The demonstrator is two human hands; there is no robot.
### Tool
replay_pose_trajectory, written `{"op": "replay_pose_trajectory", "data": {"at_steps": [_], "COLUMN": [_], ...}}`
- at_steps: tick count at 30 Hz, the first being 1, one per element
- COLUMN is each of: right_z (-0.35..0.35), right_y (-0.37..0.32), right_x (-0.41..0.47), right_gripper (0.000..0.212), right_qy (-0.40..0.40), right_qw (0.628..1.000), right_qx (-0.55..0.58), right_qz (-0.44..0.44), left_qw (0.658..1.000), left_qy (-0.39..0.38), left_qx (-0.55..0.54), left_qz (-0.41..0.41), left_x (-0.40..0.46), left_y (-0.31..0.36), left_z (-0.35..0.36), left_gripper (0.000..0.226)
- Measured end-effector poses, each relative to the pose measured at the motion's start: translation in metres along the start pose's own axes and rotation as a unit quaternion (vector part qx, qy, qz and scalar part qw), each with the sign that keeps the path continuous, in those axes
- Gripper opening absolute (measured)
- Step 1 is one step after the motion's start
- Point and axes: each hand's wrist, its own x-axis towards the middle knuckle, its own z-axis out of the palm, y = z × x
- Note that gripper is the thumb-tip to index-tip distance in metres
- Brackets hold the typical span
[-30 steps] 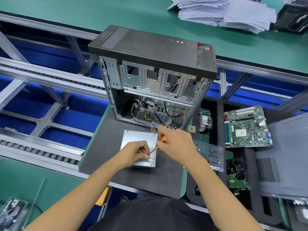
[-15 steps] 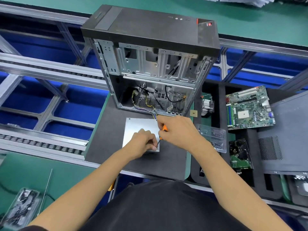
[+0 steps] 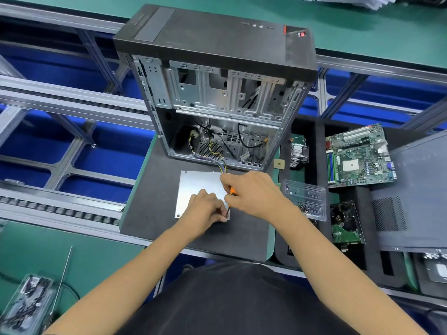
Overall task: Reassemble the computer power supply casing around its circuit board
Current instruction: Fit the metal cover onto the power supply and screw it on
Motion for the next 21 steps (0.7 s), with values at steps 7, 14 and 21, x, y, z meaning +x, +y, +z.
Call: {"op": "replay_pose_trajectory", "data": {"at_steps": [7, 14, 21], "right_z": [-0.001, 0.0, 0.0], "right_y": [-0.002, -0.004, -0.007], "right_x": [0.005, 0.009, 0.011], "right_gripper": [0.016, 0.016, 0.019], "right_qy": [0.001, -0.011, -0.044], "right_qw": [0.999, 0.998, 0.998], "right_qx": [-0.019, -0.034, -0.011], "right_qz": [-0.032, -0.058, -0.047], "left_qw": [0.997, 0.993, 0.991], "left_qy": [0.059, 0.096, 0.105], "left_qx": [-0.018, -0.058, -0.076], "left_qz": [0.038, 0.047, 0.033], "left_x": [-0.01, -0.017, -0.015], "left_y": [-0.008, -0.014, -0.016], "left_z": [0.005, 0.013, 0.018], "left_gripper": [0.015, 0.026, 0.022]}}
